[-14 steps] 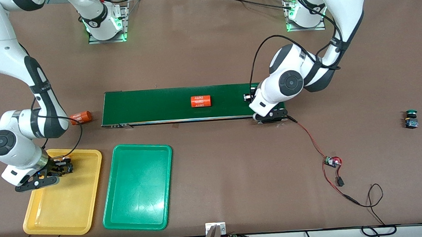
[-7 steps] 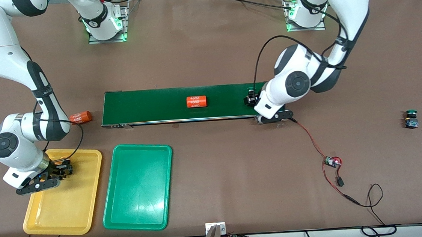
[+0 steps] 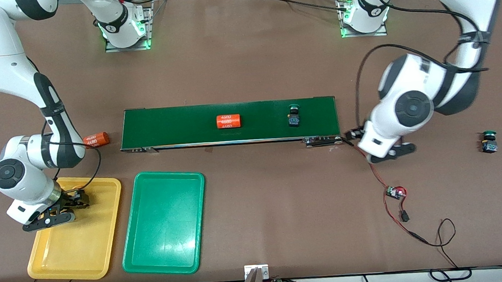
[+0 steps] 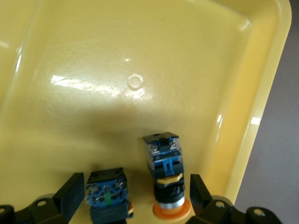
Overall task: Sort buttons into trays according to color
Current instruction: 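Release the button in the yellow tray while the left gripper places a button, then move the right gripper over the conveyor while the left gripper grasps a button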
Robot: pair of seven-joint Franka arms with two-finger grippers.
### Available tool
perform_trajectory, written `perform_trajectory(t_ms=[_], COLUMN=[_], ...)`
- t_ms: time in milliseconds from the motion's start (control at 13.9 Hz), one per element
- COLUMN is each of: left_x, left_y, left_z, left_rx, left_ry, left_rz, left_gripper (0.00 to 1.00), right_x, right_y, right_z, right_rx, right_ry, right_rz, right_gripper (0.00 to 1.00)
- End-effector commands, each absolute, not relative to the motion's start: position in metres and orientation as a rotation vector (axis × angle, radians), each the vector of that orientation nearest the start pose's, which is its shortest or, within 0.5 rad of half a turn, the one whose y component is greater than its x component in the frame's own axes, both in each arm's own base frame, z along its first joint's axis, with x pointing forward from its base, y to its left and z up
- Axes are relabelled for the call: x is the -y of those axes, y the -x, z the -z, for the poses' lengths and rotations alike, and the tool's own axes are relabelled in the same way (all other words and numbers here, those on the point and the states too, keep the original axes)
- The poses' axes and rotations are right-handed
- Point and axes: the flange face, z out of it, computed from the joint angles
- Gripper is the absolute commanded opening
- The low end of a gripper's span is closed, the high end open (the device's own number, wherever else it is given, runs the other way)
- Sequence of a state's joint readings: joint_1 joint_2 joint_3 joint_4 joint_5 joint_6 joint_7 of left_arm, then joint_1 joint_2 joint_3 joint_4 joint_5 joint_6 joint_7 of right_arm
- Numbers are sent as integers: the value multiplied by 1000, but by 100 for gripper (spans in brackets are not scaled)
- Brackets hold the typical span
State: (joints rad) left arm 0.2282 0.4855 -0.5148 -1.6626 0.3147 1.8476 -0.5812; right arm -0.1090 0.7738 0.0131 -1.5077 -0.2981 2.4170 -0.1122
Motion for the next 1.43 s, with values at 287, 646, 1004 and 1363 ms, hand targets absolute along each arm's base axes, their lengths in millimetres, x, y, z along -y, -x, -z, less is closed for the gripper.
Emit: perform_trajectory(t_ms=[287,646,1004,1363], left_x=[-103,-251,-335,-346], left_y=[-682,-684,-653,-640], left_z=[-314,-284,-229,-206], left_rx=[-170,-411,-407,-397], left_ry=[2990,2894,2948,2982], left_rz=[-289,-23,67,57], left_gripper=[100,100,100,100], right_x=[-19,-73,-158,-250], right_y=[-690,-636,-585,-549], right_z=[-296,-320,-336,-347], right_rx=[127,-34,-189,-281], right_ry=[3302,3177,3150,3123], right_rz=[-6,-107,-152,-167], right_gripper=[100,100,100,100])
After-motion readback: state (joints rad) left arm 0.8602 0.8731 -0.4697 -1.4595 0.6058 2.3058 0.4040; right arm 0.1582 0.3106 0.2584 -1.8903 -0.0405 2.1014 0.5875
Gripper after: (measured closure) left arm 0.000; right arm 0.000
